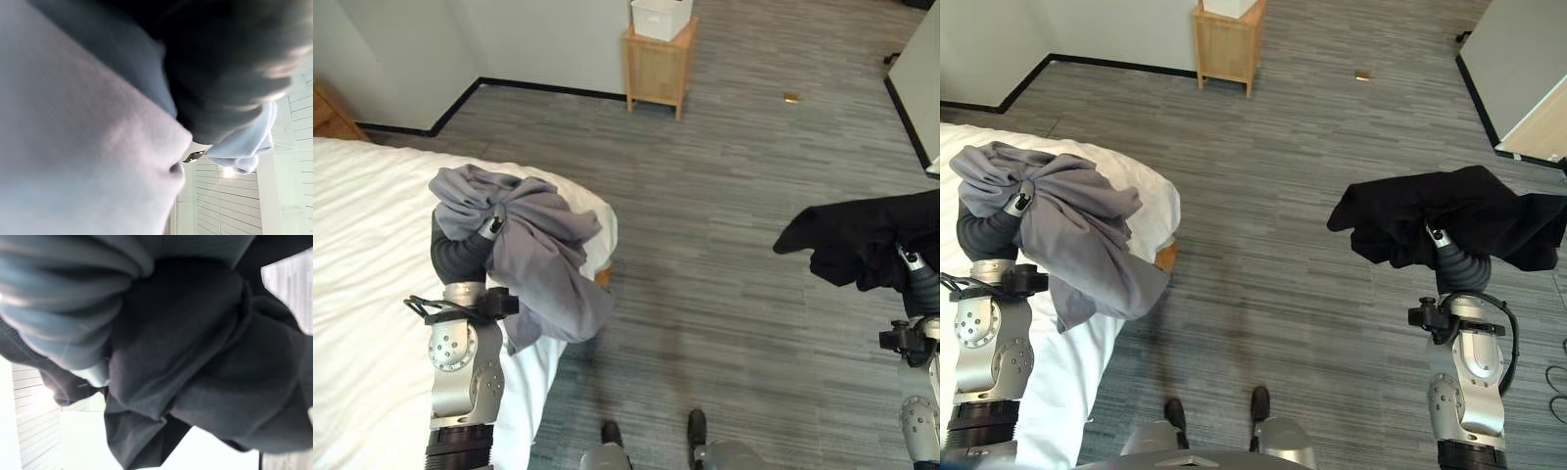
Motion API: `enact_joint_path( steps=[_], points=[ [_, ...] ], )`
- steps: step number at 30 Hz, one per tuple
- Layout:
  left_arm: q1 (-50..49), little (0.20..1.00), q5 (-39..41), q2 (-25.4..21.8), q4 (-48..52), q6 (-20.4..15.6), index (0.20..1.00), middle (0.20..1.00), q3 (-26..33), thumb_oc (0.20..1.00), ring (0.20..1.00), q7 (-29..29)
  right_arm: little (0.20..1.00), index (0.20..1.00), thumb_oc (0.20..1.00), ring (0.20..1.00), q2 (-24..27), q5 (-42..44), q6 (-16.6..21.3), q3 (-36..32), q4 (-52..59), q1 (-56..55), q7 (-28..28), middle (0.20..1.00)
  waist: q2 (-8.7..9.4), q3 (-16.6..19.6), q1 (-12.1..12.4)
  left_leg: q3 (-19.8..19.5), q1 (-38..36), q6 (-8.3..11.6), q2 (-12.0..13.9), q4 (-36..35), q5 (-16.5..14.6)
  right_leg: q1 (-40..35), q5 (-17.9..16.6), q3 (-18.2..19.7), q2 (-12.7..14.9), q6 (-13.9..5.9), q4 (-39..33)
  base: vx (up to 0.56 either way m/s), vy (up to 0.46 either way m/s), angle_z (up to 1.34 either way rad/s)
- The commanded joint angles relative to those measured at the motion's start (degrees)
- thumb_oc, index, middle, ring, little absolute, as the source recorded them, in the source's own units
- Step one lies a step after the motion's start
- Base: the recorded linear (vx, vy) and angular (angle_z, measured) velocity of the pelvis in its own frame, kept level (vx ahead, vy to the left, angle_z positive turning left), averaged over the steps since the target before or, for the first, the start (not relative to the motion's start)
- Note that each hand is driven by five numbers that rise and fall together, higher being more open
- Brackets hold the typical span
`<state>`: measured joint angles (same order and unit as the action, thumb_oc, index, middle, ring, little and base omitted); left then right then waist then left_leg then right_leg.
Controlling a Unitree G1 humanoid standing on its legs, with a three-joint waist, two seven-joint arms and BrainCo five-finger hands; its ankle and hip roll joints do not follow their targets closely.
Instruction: Pick up bed clothes into laundry basket.
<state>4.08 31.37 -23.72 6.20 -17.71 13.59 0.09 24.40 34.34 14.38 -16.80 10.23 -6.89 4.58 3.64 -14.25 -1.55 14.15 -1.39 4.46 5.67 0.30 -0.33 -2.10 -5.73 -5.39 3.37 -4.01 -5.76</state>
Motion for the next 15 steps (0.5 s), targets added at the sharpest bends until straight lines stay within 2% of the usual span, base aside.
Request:
enact_joint_path(
  steps=[1,2,3,7,8,10,13,15],
  points=[
    [1.22,0.200,0.57,-4.01,4.07,-3.24,0.200,0.200,3.36,0.200,0.200,-0.21,0.200,0.200,0.200,0.200,0.43,1.45,3.21,0.04,3.20,4.70,1.37,0.200,-0.09,1.31,0.32,1.28,-0.44,-0.50,-2.96,-2.11,0.97,-1.92,3.86,1.78,-0.37,-1.63,0.89,0.08,0.094,-0.28],
    [1.24,0.200,0.55,-4.01,4.06,-3.24,0.200,0.200,3.37,0.200,0.200,-0.19,0.200,0.200,0.200,0.200,0.43,1.42,3.20,0.06,3.21,4.74,1.34,0.200,-0.08,1.24,0.35,1.33,-0.57,-0.52,-2.98,-2.22,0.98,-1.97,3.89,1.82,-0.36,-1.66,0.90,0.15,0.198,-0.23],
    [1.20,0.200,-0.18,-4.67,3.98,-3.39,0.200,0.200,3.65,0.200,0.200,0.61,0.200,0.200,0.200,0.200,-0.27,1.35,3.19,1.07,3.72,5.53,1.34,0.200,-0.88,1.09,0.27,1.65,-1.39,-1.37,-3.80,-2.73,0.38,-1.86,4.50,2.11,0.17,-1.85,2.65,0.10,0.176,-0.08],
    [1.80,0.200,-0.27,-5.39,3.24,-3.62,0.200,0.200,4.16,0.200,0.200,2.07,0.200,0.200,0.200,0.200,-0.21,1.09,2.68,2.77,4.21,6.71,1.36,0.200,-2.59,-0.10,0.16,3.00,-3.06,-3.14,-4.54,-2.95,-1.16,2.80,7.05,2.84,0.99,-2.63,14.67,0.08,0.172,-0.24],
    [1.85,0.200,-0.88,-5.65,2.91,-3.47,0.200,0.200,4.19,0.200,0.200,2.54,0.200,0.200,0.200,0.200,-0.25,0.93,2.41,3.45,4.43,6.96,1.57,0.200,-2.97,-0.79,0.04,3.97,-3.95,-3.86,-4.72,-2.64,-2.10,5.06,6.60,2.05,1.65,-3.81,20.46,0.13,0.181,-0.35],
    [2.34,0.200,-2.13,-6.66,2.29,-3.62,0.200,0.200,4.27,0.200,0.200,3.71,0.200,0.200,0.200,0.200,0.06,0.01,1.90,4.04,4.15,7.16,1.47,0.200,-3.88,-1.89,-0.88,5.11,-6.45,-3.91,-4.63,-3.62,-2.61,11.15,2.89,1.54,1.52,-6.06,26.43,0.17,0.124,-0.33],
    [4.59,0.200,-1.56,-8.11,2.66,-5.10,0.200,0.200,4.98,0.200,0.200,4.22,0.200,0.200,0.200,0.200,0.74,0.58,2.09,2.73,3.98,5.81,1.64,0.200,-4.63,-2.14,-3.43,4.31,-9.22,-3.29,-5.42,-5.22,-4.03,16.57,3.00,1.67,0.74,-5.26,20.86,0.30,0.019,-0.37],
    [7.14,0.200,-2.03,-8.92,2.32,-5.84,0.200,0.200,4.19,0.200,0.200,4.91,0.200,0.200,0.200,0.200,0.74,1.01,2.81,1.86,4.00,5.01,1.24,0.200,-4.73,-2.24,-5.44,3.49,-11.28,-2.58,-6.21,-5.30,-6.13,18.27,0.30,2.09,1.73,-5.32,12.58,0.40,-0.085,0.20]
  ],
)
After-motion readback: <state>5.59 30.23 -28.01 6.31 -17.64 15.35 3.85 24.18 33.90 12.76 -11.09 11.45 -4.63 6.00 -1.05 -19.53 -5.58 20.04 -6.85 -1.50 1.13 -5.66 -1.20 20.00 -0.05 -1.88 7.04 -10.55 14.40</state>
